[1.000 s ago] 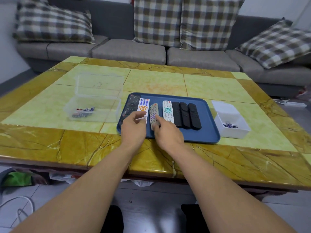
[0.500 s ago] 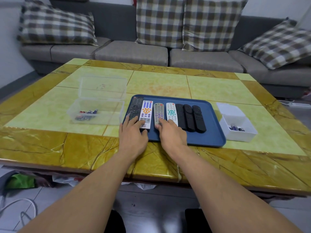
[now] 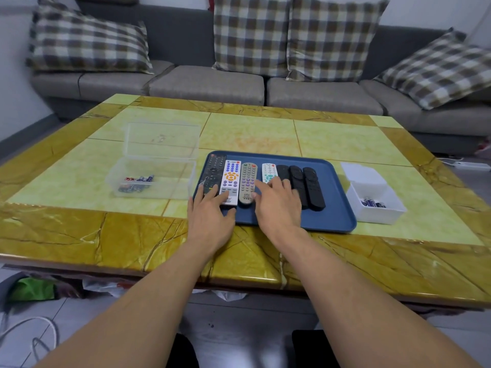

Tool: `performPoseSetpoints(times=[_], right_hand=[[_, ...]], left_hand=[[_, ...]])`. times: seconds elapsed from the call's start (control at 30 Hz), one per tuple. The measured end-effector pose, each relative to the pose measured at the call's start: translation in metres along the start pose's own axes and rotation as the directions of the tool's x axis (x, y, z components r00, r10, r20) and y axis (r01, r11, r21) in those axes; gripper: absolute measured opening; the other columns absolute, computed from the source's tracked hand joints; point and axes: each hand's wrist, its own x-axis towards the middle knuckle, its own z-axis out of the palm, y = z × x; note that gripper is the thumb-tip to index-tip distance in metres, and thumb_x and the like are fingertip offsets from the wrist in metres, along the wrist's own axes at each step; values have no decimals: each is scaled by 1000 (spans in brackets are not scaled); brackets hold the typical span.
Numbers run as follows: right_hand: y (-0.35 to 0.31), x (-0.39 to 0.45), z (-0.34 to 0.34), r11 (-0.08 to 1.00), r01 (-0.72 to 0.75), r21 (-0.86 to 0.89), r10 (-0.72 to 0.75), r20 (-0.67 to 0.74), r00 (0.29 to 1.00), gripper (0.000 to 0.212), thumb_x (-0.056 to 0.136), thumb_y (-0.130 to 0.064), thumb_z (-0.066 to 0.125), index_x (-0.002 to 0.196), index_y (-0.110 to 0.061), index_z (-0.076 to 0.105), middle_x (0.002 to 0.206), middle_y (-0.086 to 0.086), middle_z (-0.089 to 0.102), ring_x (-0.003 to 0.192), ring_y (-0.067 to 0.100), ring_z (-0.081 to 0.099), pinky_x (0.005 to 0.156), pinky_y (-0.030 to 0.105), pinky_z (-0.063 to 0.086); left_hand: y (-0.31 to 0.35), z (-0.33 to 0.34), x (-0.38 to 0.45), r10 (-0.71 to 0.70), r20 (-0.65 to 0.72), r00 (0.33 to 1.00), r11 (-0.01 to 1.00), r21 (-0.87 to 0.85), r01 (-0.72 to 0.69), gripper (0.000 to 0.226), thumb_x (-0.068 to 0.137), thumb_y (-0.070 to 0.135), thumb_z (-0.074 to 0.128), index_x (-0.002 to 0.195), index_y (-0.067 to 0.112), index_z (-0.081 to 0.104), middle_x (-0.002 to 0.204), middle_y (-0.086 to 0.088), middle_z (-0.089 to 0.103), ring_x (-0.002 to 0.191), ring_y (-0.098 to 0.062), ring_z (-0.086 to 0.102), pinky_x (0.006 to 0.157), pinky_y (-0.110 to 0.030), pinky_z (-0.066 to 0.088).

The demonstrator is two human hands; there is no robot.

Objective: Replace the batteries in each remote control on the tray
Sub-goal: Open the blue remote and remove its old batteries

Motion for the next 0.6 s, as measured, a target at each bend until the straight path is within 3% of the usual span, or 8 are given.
performPoseSetpoints(times=[0.1,0.17,0.27,0.33,0.47,0.6], right_hand=[[8,-2,4,985,32,-171,-5,155,988,55,101,-35,43,153,-19,32,155,5,34,144,29,21,114,43,21],[9,-7,6,977,53,-208,-15,177,984,54,101,-37,41,151,-16,35,154,7,37,146,31,18,117,44,14],[6,-11,-4,977,45,-209,-37,43,998,37,95,-43,51,124,-23,60,126,3,60,122,27,43,102,42,30],[4,-14,-8,984,-7,-179,12,23,1000,39,90,-45,59,122,-22,59,122,4,58,113,27,49,94,42,34],[8,-16,-12,993,-117,-9,117,118,986,53,89,-40,64,131,-14,44,126,9,48,101,32,60,79,40,43],[10,-13,-22,969,-198,149,189,78,979,38,90,-29,55,123,-12,43,113,9,51,85,36,62,62,37,43]], left_hand=[[3,0,-1,-2,-20,1000,1000,-14,1,56,93,35,62,147,25,49,161,0,35,155,-23,9,125,-47,5],[6,0,-1,-6,-42,999,999,-45,4,58,95,35,60,150,23,45,160,-1,37,155,-23,9,125,-47,5],[10,0,-1,-6,-70,998,995,-99,-1,56,97,32,58,150,21,45,158,-1,40,155,-22,11,125,-47,5],[11,0,-2,0,-99,995,991,-131,-13,54,96,30,59,148,19,48,156,-1,43,154,-23,13,125,-46,7],[13,-1,-5,19,-146,989,980,-195,-48,50,94,25,63,143,16,53,151,-3,49,152,-24,19,124,-45,16],[18,-5,-8,17,-191,982,960,-271,-70,46,94,22,62,140,16,57,146,-1,54,150,-20,24,122,-40,23]])
